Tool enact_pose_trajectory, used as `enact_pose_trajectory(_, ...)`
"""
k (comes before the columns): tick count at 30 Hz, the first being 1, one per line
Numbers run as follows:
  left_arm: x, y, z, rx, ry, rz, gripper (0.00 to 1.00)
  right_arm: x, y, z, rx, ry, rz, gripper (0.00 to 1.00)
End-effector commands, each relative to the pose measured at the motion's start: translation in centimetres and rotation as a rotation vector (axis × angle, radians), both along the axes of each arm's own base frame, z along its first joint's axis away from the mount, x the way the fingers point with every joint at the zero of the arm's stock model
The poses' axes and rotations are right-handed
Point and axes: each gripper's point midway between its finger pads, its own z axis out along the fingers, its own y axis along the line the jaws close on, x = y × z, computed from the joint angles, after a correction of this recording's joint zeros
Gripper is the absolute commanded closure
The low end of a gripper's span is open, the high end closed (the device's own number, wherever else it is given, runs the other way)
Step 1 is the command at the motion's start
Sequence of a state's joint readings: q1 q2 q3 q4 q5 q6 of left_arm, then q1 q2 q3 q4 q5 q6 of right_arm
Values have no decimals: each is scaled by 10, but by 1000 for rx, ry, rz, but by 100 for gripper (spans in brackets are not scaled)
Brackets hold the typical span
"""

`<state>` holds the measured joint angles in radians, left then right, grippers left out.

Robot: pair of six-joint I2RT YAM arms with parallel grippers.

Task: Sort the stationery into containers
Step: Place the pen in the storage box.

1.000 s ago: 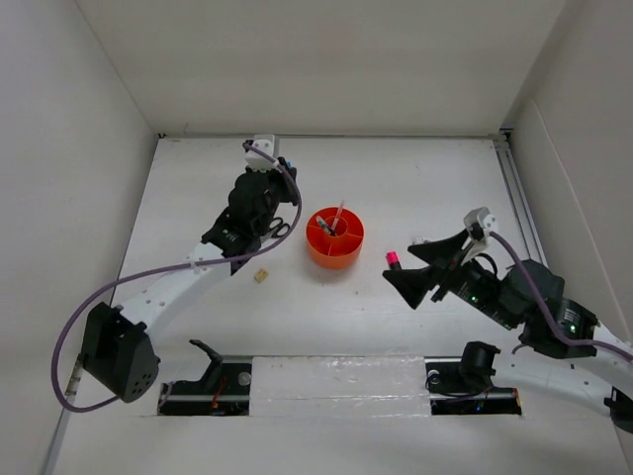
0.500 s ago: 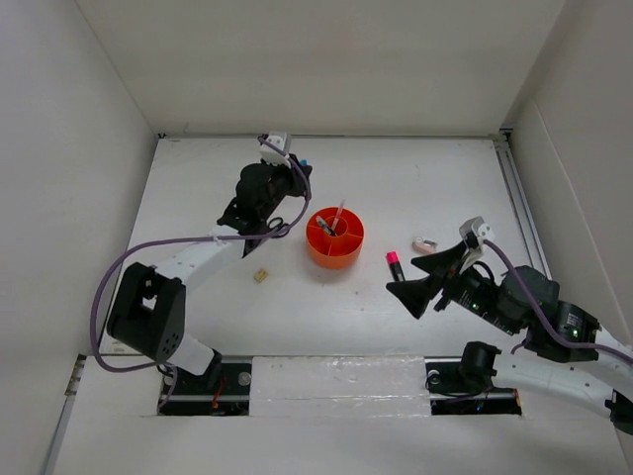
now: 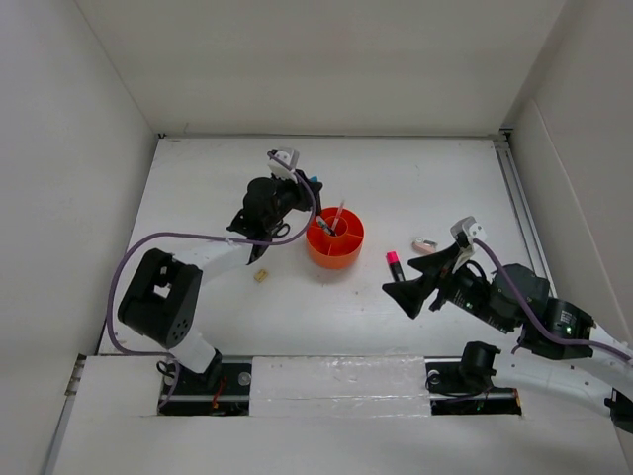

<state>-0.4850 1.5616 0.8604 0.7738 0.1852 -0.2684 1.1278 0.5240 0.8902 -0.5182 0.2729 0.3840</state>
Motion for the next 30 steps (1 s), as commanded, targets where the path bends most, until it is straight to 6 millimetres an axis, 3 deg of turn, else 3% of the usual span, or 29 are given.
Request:
enact_pose_trajectory(1,-2,-12,19,-52,-70,-34,100,-2,1,12,23,-14,11,0)
enact_pose_trajectory(8,-2,-20,7,-51,-48,-33,100,-1,-2,5,-9,-11,0,0)
enact_pose_trajectory(14,-5,-19,-14,-40,-7,-32,100,-1,-21,21,11,-39,-41,0)
enact_pose_trajectory(21,-3,-18,-19,-35,1,-23,96,0,-20,18,-5,-42,-40,0)
enact_pose_trajectory(25,-8,-16,-21,-44,9,-22,82,0,-15,15,-11,-38,-31,0)
enact_pose_trajectory(26,-9,-15,-26,-39,19,-22,74,0,-15,15,-12,-38,-31,0)
enact_pose_trajectory(30,-13,-14,-13,-50,0,-25,61,4,-10,4,-42,-26,-39,0)
